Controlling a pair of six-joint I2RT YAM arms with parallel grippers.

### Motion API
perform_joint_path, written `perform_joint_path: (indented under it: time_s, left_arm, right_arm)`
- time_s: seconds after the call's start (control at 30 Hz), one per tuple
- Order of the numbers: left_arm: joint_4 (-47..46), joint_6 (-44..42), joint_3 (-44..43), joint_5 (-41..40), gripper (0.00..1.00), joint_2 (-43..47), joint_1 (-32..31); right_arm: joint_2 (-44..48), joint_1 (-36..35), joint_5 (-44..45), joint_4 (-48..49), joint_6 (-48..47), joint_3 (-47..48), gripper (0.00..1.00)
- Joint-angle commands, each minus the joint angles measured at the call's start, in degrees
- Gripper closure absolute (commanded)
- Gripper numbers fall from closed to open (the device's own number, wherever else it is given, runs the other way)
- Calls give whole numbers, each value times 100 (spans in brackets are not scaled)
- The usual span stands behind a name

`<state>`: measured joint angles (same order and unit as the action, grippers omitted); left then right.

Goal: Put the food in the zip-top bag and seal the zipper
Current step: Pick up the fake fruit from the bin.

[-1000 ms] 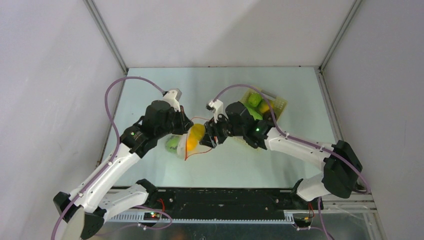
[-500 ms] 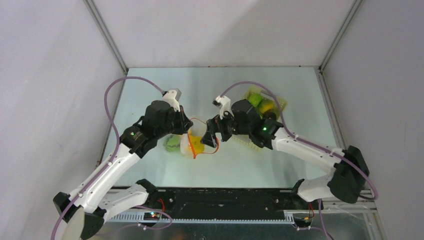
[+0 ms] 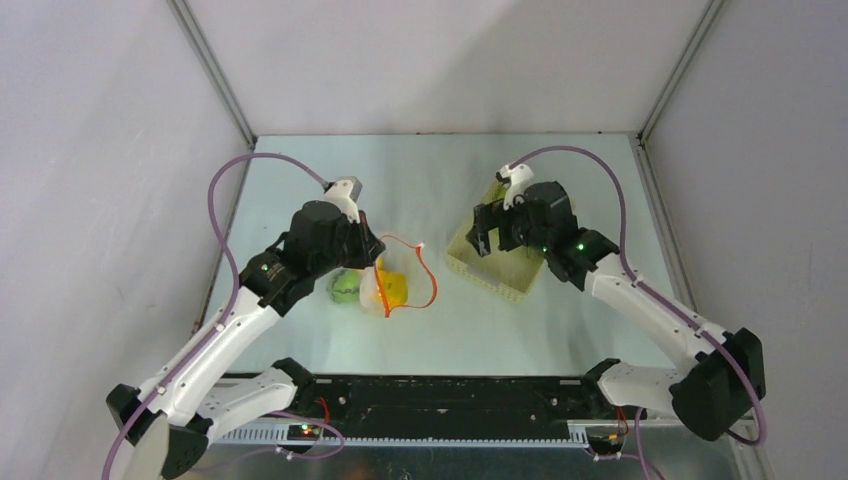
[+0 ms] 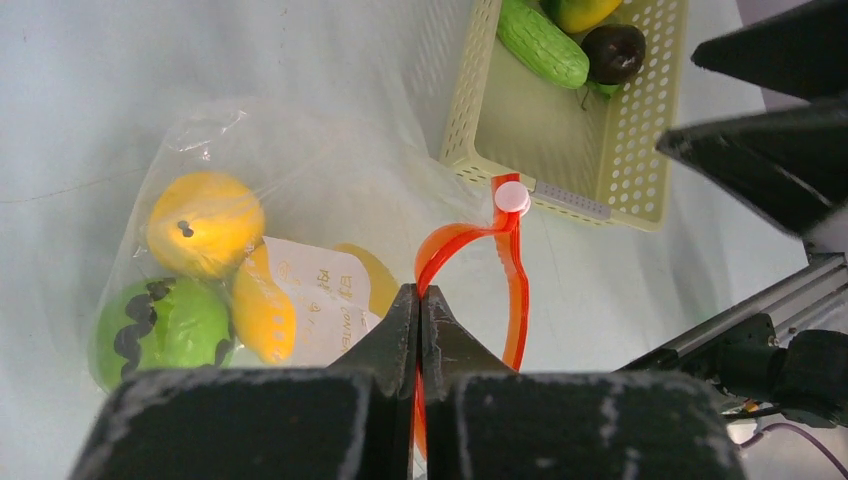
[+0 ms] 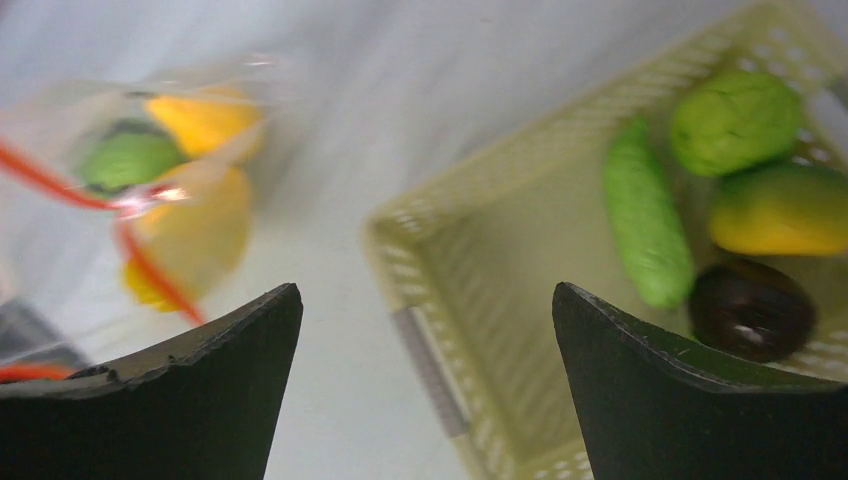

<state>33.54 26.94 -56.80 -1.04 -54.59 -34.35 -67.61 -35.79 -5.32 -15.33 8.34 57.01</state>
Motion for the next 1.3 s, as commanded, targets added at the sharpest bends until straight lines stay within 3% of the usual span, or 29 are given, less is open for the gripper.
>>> perform_joint_path:
  time_s: [0.0,0.2,0.43,0.83,1.2,1.27]
  left_arm:
    - [-146,-14,-36,-138,100,44,-28]
    - [-132,-25,-45,-207,100,-3,-28]
    - [-85,-47,-73,-264,100,-82,-24]
    - [-43,-59,-95,-308,100,-202,-27]
    - [-35,-69,-114,-237,100,-119,-24]
    - [-35,-69,-113,-249,100,-102,-26]
  right_arm:
    - [-381,470,415,-7,-652,-34,0]
    - [-1239,916,345,259,-1228,93,1]
    - [-2479,1233,329,-71,-1455,837,4]
    - [-3826,1272,844,-171,-1545,1585,18]
    - [-4330,1259,869,-784,-1293,1992,31]
    - [-4431,1260,959,-958,-1301,2073,38]
